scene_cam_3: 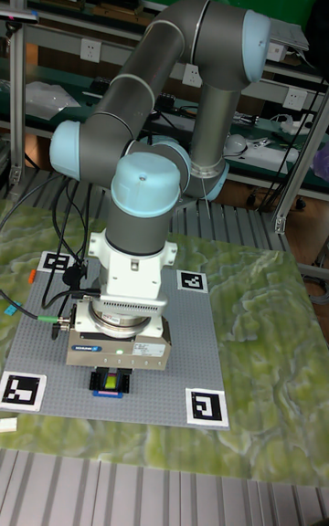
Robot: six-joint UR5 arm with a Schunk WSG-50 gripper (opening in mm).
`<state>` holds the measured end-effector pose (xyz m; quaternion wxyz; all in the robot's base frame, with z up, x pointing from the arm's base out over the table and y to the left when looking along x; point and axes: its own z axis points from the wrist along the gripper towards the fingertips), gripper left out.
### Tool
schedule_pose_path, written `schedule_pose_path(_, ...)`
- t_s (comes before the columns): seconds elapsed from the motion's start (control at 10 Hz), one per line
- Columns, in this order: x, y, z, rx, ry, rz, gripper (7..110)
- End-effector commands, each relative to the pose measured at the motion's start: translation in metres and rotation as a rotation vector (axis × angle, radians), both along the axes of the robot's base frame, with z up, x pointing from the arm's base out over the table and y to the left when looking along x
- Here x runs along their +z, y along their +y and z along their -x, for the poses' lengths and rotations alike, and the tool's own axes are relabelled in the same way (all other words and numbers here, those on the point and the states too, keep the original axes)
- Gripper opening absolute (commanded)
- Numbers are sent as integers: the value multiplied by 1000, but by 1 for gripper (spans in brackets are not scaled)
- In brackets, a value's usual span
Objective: Stack small Lego blocks one on top of the other
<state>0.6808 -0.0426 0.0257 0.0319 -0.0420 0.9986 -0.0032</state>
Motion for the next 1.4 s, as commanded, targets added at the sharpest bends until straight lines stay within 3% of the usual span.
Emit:
schedule_pose_path(0.0, -1, 8, -5, -14, 8, -16, 7)
schedule_pose_path(0.4, 26, 2, 9, 6, 51, -23, 7)
schedule_pose_path(0.6, 28, 1, 14, 2, 54, -21, 7)
schedule_pose_path(0.9, 26, 4, -1, 8, -8, -38, 7)
schedule_pose_path(1.3, 11, 7, 1, 2, -64, -27, 7)
